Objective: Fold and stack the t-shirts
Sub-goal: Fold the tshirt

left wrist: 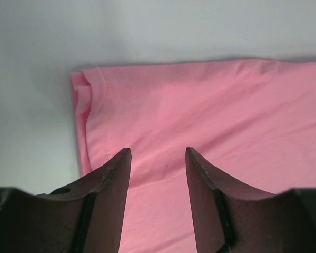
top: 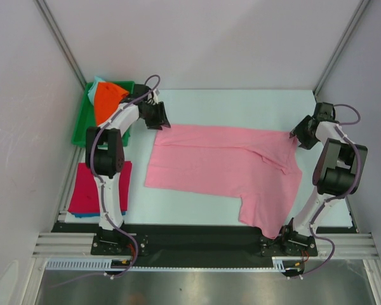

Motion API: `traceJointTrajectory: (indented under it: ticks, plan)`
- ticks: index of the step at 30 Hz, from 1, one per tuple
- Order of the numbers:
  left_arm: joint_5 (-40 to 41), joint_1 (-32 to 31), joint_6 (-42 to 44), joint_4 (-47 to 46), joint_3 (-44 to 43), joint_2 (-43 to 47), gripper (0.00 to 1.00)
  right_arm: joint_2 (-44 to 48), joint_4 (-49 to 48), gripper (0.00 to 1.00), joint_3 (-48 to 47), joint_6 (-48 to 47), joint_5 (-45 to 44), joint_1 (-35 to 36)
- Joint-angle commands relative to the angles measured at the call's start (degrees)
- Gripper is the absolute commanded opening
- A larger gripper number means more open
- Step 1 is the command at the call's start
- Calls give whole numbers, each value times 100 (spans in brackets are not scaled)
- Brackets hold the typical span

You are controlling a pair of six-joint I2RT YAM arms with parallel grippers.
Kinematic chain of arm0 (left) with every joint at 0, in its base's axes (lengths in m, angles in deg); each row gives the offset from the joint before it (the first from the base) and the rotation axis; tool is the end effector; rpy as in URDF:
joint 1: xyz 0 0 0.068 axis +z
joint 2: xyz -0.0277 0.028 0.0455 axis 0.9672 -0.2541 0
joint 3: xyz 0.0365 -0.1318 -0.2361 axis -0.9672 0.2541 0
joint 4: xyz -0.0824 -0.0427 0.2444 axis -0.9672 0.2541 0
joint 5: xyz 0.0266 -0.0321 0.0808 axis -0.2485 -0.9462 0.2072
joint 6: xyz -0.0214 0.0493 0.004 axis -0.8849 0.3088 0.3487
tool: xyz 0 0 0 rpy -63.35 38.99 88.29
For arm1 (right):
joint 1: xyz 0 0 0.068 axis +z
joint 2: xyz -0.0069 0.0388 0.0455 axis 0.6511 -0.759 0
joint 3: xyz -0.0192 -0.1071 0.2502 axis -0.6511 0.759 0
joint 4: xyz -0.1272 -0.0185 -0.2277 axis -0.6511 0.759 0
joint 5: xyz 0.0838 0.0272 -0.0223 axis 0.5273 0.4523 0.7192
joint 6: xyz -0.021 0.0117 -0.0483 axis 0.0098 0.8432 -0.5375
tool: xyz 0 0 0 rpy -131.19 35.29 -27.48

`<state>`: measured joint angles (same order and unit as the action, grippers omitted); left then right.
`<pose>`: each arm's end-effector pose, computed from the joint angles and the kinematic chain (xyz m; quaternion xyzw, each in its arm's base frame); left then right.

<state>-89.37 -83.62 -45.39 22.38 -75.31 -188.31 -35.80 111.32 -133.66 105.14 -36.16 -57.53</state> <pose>0.4715 -0.0815 0.2014 -0.0137 0.9459 -0.2232 0.2350 0.3807 -0.1137 0.1969 0.3509 0.8932 0.0508 0.2766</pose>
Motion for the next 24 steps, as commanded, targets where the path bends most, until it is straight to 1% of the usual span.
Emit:
traceJointTrajectory:
  ticks: [1,2,3,5,6,7,8,9,10,11,16,20,22,23,24]
  plan:
    - [-348,16,-96,-33,-426,-245,51,-84,-549,57,-412,-37,150,-23]
    - [-418,34,-167,-42,-479,-306,51,-250,-672,52,-456,-63,289,-32]
    - [-427,60,-263,10,-523,-437,50,-356,-664,44,-613,-72,343,-32]
    - [-462,69,-465,72,-585,-517,49,-575,-489,34,-851,-107,370,-41]
    - [-488,78,-510,81,-567,-526,48,-689,-366,33,-956,-134,370,-41]
    - [-523,69,-519,3,-419,-518,48,-699,-444,33,-940,-160,361,-41]
    - [-524,78,-537,-15,-348,-509,49,-691,-662,34,-888,-204,352,-41]
    - [-419,78,-546,-7,-295,-509,49,-743,-681,36,-878,-213,317,-50]
    - [-366,87,-554,45,-251,-552,48,-796,-603,36,-922,-222,247,-67]
    - [-348,104,-589,81,-242,-579,48,-857,-455,36,-1044,-205,203,-85]
    - [-374,131,-651,116,-216,-658,47,-1006,-558,40,-1028,-310,264,-146]
    - [-444,131,-678,125,-207,-711,47,-1218,-682,40,-1159,-292,413,-155]
    - [-427,131,-695,116,-198,-711,47,-1323,-655,36,-1247,-257,396,-155]
    - [-427,131,-695,108,-198,-737,47,-1332,-681,33,-1282,-248,379,-155]
    - [-410,139,-695,107,-198,-763,47,-1341,-682,22,-1335,-240,352,-164]
